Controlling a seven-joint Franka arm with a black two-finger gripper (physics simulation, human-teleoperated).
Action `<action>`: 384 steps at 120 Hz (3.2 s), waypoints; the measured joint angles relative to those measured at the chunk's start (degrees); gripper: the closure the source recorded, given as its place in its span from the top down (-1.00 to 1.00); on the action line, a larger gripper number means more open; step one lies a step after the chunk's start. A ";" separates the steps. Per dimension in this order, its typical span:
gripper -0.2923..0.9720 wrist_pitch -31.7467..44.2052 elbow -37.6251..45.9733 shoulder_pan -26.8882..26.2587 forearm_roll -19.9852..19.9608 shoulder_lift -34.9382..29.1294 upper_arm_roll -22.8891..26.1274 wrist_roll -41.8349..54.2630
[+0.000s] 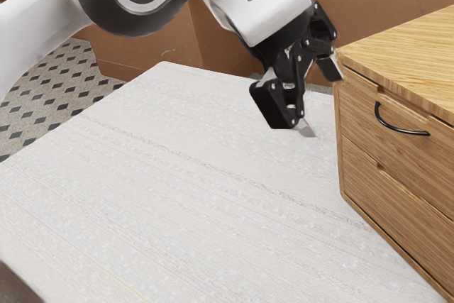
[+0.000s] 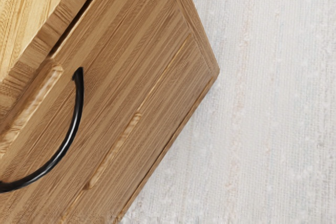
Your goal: Pull the drawer handle with one arm to open the drawer
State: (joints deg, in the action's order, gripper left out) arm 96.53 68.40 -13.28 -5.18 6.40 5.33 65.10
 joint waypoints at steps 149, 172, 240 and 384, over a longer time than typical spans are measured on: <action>0.54 10.21 3.74 2.32 -1.41 5.02 6.18 40.64; 0.54 12.50 4.99 2.46 -1.75 5.73 6.18 42.29; 0.54 16.98 7.96 2.40 -2.80 6.27 6.18 44.93; 0.10 17.97 14.52 2.80 -3.98 0.85 5.93 44.46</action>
State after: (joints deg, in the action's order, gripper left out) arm 114.50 82.92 -10.48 -9.16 7.26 11.26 109.56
